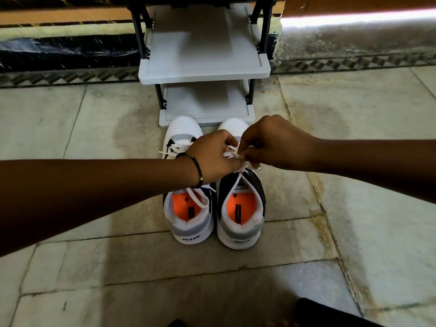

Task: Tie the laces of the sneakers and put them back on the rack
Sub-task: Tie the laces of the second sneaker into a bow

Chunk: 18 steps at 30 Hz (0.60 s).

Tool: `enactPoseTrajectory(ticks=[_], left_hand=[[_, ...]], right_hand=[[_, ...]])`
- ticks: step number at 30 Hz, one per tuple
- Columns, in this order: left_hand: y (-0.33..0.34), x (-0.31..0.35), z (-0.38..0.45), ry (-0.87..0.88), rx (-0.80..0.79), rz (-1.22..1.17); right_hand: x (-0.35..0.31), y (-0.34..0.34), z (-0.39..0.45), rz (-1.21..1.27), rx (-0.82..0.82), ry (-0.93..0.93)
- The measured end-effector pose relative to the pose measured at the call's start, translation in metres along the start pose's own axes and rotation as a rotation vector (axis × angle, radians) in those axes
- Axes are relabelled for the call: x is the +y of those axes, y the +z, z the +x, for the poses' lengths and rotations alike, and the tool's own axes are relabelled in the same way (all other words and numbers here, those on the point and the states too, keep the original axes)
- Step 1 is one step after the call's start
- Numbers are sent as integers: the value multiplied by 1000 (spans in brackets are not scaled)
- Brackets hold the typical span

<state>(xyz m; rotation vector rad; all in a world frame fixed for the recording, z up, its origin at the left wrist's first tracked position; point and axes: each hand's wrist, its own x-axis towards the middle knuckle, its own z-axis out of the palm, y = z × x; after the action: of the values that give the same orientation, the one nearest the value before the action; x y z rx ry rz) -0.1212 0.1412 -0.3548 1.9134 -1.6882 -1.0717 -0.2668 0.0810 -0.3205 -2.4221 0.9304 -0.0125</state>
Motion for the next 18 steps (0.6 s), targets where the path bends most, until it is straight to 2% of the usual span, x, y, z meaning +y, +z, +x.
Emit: enactPoseTrajectory(ticks=[3, 5, 10, 14, 18], left_hand=[[2, -2, -2, 110, 62, 210], [4, -3, -3, 152, 75, 214], [2, -4, -1, 100, -2, -61], [-2, 0, 0, -29, 34, -377], [-5, -2, -6, 35, 58, -281]], right_hand=[[-3, 1, 0, 123, -9, 111], [-4, 0, 0, 230, -38, 176], [1, -1, -2, 221, -75, 213], [3, 0, -5, 147, -75, 187], [3, 1, -4, 62, -65, 100]])
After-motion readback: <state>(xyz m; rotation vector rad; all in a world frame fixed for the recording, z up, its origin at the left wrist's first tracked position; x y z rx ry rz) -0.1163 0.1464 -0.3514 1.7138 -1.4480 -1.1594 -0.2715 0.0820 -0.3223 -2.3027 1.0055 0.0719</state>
